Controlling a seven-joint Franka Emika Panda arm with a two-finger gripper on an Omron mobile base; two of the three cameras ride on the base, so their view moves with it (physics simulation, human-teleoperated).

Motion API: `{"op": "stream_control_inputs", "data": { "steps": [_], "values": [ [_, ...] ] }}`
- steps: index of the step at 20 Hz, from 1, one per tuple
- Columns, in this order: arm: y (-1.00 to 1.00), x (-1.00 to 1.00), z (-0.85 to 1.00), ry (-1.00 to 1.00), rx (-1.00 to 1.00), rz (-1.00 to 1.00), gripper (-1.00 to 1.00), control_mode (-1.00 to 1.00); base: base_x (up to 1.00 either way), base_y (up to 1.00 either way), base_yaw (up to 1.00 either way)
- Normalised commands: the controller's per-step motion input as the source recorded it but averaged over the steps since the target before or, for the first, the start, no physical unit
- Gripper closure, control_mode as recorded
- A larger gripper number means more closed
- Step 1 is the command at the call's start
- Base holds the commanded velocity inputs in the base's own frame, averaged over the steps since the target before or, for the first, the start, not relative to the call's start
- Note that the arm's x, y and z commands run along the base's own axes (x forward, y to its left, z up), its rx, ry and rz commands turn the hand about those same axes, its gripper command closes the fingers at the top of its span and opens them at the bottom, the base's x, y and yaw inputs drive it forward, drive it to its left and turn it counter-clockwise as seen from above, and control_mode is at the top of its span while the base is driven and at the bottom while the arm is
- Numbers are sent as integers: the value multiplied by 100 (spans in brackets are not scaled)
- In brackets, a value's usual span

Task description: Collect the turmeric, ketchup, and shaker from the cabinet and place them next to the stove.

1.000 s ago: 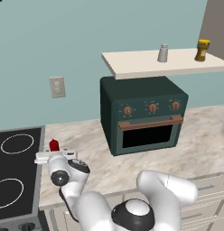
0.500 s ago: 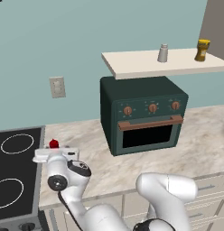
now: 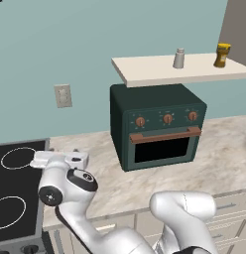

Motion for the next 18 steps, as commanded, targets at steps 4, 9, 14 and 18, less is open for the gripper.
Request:
{"op": "stream_control_inputs", "data": {
  "steps": [4, 9, 14, 18],
  "values": [
    [-52, -9, 64, -7, -21, -13, -100, -100, 0, 0, 0],
    [-81, -3, 60, -8, -21, -11, -100, -100, 0, 0, 0],
    [-97, -5, 58, -6, -17, -8, -100, -100, 0, 0, 0],
    [-98, -23, 69, -8, -7, -6, -100, -100, 0, 0, 0]
  ]
}}
